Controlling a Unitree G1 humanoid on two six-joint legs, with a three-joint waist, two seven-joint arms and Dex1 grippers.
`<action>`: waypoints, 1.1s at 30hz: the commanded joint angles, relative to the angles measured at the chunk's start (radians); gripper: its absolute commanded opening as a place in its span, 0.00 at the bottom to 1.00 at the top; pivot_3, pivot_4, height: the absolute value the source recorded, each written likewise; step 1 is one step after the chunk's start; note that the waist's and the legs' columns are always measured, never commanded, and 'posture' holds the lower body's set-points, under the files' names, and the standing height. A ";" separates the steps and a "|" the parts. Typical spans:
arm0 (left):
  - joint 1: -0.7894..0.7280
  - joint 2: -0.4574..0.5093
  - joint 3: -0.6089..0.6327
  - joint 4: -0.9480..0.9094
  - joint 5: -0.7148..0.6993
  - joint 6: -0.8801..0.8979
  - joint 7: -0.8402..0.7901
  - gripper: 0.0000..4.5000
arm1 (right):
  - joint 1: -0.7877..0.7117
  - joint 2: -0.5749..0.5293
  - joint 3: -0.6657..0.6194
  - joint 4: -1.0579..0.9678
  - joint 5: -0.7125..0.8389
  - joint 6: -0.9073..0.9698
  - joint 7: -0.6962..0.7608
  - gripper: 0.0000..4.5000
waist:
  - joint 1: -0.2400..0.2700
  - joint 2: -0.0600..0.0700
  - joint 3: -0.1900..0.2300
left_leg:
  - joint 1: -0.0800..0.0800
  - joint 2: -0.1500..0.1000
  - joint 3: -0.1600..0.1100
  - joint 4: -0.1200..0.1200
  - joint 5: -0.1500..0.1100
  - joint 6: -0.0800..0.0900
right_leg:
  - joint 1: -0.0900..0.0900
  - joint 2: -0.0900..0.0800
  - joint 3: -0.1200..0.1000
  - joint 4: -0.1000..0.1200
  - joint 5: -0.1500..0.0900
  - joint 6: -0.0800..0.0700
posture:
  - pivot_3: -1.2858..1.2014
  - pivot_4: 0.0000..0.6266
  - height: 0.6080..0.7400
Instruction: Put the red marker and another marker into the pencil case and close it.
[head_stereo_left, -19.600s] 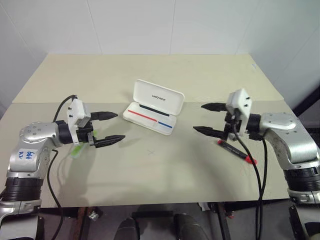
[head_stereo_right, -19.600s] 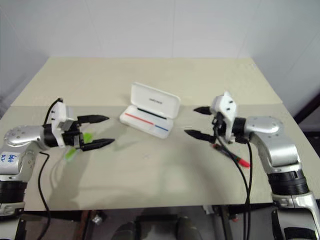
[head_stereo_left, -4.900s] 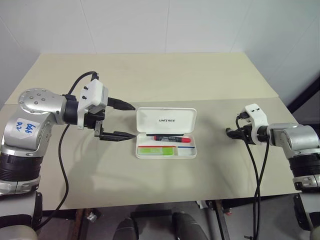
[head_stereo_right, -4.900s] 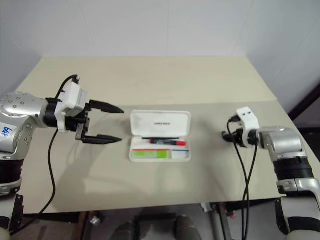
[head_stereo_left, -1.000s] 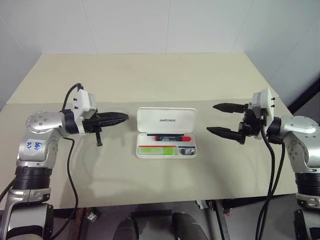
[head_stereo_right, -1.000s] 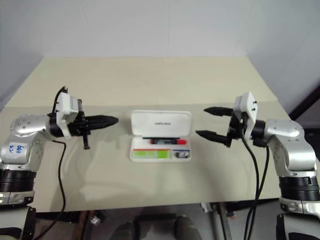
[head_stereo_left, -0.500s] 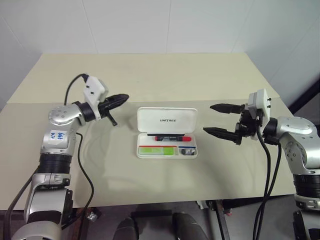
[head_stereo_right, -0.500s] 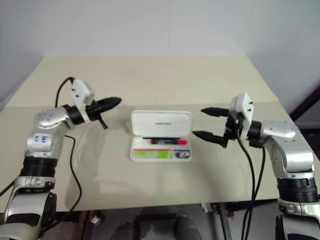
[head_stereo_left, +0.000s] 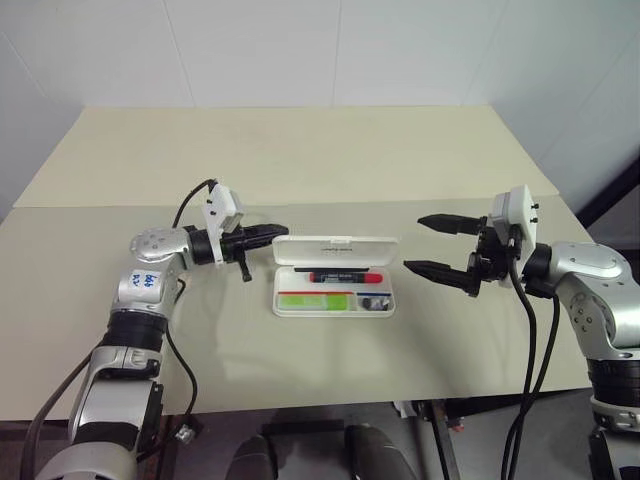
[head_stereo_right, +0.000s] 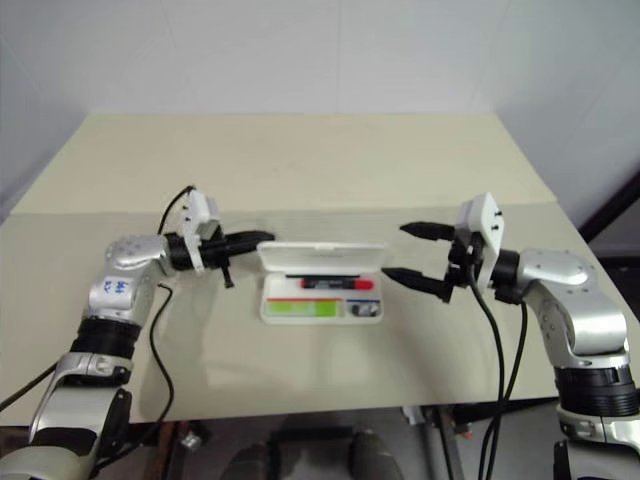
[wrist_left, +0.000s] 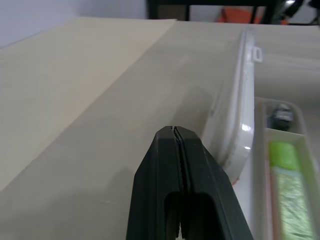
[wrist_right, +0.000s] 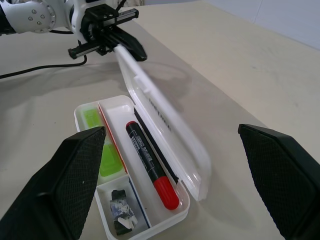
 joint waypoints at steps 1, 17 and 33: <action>0.010 0.013 0.001 -0.069 -0.030 -0.019 -0.058 0.01 | 0.004 -0.008 -0.031 -0.026 0.018 -0.011 -0.008 1.00 | 0.000 0.000 0.000 | 0.000 0.000 0.000 0.000 0.000 0.000 | 0.000 0.000 0.000 0.000 0.000 0.000 | 0.52 0.24 1.00; 0.119 0.041 -0.229 -0.280 0.172 0.126 -0.011 0.01 | 0.023 0.033 -0.022 -0.026 0.011 -0.046 -0.040 1.00 | 0.000 0.000 0.000 | 0.000 0.000 0.000 0.000 0.000 0.000 | 0.001 0.000 0.000 0.000 0.000 0.000 | 0.52 0.24 1.00; 0.088 0.041 -0.132 -0.358 0.047 0.229 0.002 0.01 | 0.059 0.048 -0.024 -0.049 0.023 -0.058 -0.066 1.00 | -0.005 0.000 0.000 | 0.015 0.000 0.000 -0.003 0.000 0.000 | 0.016 0.000 0.000 -0.008 -0.002 -0.003 | 0.52 0.24 1.00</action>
